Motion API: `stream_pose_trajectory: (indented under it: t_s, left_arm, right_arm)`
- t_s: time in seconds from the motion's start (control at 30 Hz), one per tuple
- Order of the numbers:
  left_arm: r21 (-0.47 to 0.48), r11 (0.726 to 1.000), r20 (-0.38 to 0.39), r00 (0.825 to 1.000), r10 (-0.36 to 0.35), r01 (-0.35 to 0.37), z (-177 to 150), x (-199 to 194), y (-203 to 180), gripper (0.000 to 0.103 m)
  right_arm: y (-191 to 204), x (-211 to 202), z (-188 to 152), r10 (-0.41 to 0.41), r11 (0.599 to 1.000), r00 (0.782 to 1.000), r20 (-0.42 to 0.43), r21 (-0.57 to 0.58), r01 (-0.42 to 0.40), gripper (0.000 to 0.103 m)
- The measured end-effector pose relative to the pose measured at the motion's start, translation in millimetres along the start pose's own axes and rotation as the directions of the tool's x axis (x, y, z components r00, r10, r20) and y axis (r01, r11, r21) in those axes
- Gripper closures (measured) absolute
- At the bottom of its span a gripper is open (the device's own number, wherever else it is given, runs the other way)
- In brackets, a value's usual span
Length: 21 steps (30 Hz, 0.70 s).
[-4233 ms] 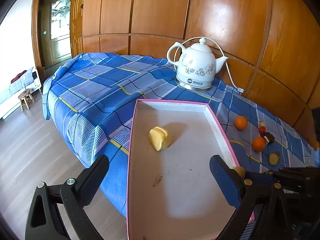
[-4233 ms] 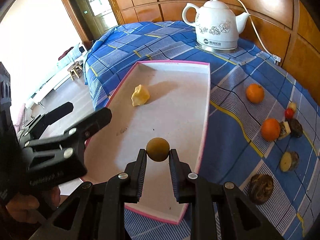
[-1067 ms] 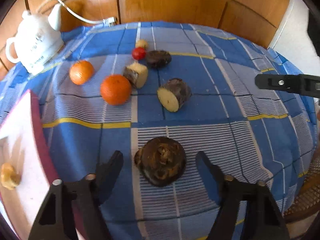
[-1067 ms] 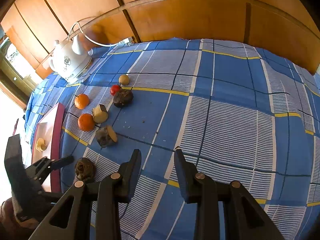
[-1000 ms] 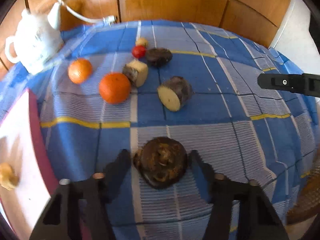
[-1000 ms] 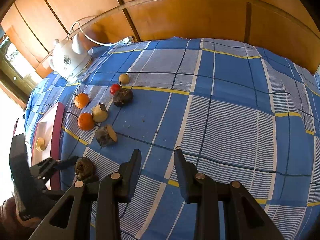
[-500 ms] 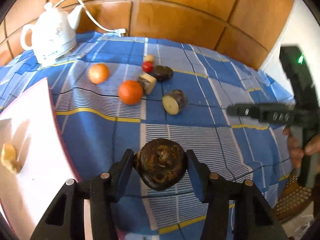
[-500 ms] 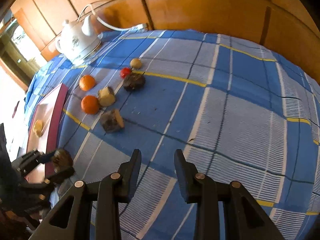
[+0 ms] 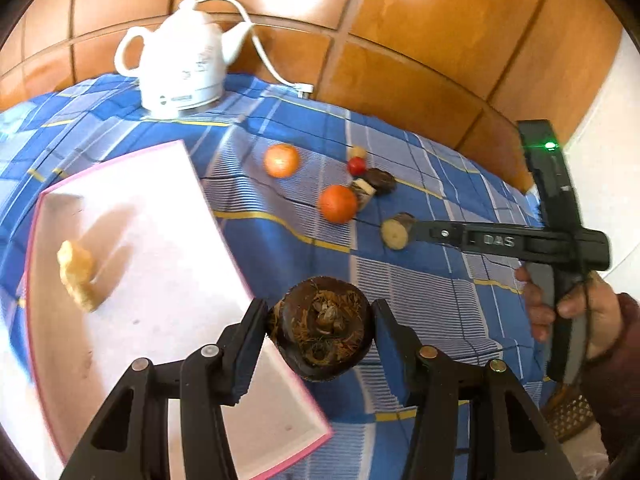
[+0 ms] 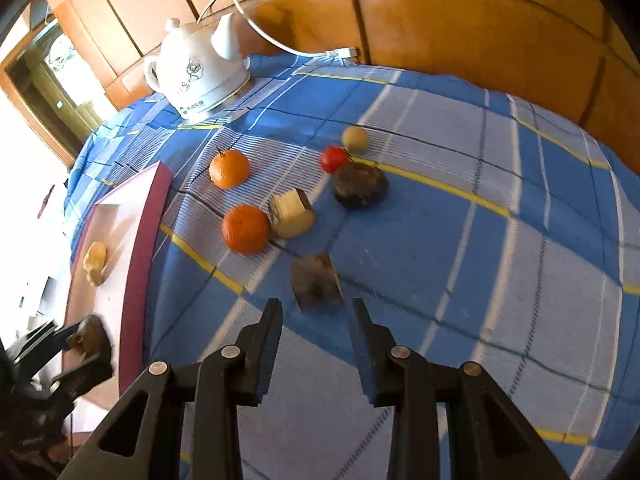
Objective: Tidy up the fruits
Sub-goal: 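Carry the brown fruit into the tray and release it while the right gripper grasps a dark taro piece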
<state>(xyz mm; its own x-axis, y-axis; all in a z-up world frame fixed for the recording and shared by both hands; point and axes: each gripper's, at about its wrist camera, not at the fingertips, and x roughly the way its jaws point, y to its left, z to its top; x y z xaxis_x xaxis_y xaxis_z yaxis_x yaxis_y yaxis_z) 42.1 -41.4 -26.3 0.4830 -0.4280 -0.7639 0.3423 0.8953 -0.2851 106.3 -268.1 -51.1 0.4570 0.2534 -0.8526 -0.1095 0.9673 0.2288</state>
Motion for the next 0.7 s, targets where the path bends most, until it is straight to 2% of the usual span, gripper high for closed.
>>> stream_pose_trajectory:
  t_s: [0.13,0.23,0.37,0.53,0.7]
  left_arm:
    - [-0.045,0.999,0.014,1.0,0.019,-0.018,-4.8,-10.1,18.9,0.05]
    - [-0.091,0.995,0.02,0.999,0.033,-0.031,-9.0,-15.7,33.5,0.05]
    - [-0.13,0.99,0.032,0.998,0.053,-0.048,-14.1,-23.4,48.0,0.05]
    - [-0.149,0.987,0.035,0.998,0.061,-0.056,-17.1,-24.9,55.2,0.05]
    - [-0.141,0.989,0.034,0.998,0.057,-0.051,-17.7,-25.3,52.3,0.05]
  right_arm:
    - [11.5,11.6,7.4,-0.05,0.997,0.999,0.005,-0.055,0.05,0.058]
    - [15.3,16.8,13.1,-0.108,0.991,0.994,0.011,-0.082,0.109,0.057]
    - [12.9,16.0,16.8,-0.093,0.993,0.996,0.002,-0.067,0.093,0.057]
    - [6.0,20.7,13.1,-0.115,0.992,0.993,-0.016,-0.049,0.114,0.057]
    - [-4.4,27.3,12.6,-0.107,0.994,0.994,-0.018,0.027,0.107,0.053]
